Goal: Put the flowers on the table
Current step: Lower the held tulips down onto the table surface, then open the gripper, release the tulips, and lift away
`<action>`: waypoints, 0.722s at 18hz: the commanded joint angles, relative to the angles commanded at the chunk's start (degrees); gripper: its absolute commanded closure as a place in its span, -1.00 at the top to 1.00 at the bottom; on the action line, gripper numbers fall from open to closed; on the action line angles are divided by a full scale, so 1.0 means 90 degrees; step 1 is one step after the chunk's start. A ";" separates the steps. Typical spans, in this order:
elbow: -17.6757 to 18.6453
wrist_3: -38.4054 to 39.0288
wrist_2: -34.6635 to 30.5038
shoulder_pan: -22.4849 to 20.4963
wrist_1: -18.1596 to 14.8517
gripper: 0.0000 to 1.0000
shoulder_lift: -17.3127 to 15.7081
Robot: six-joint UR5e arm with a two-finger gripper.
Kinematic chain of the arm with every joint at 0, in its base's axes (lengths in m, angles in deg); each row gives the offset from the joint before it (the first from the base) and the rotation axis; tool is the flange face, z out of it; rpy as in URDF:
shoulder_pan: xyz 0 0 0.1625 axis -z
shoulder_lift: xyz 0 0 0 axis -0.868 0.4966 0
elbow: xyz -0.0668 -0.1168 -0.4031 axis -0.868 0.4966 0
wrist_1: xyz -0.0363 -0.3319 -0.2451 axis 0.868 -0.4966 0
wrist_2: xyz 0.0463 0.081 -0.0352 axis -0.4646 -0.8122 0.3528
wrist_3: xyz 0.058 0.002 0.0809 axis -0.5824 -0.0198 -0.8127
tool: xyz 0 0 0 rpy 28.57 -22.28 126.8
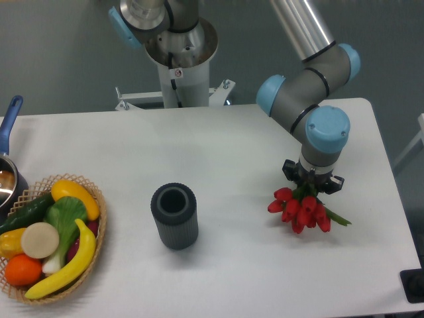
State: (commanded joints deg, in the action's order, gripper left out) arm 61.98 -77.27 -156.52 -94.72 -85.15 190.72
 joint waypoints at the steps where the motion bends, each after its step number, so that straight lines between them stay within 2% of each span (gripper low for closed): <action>1: -0.0010 -0.0029 0.0000 0.0000 0.0019 0.96 -0.0019; 5: 0.0010 -0.0020 0.0127 -0.0049 0.0175 1.00 -0.0059; 7: 0.0029 -0.0020 0.0156 -0.0146 0.0205 1.00 -0.0195; 10: 0.0020 -0.0068 0.0409 -0.0467 0.0215 1.00 -0.0517; 13: 0.0029 -0.0749 0.0750 -0.0897 0.0196 1.00 -0.0761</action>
State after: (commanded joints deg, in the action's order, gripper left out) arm 62.24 -84.02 -149.77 -102.80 -83.39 183.86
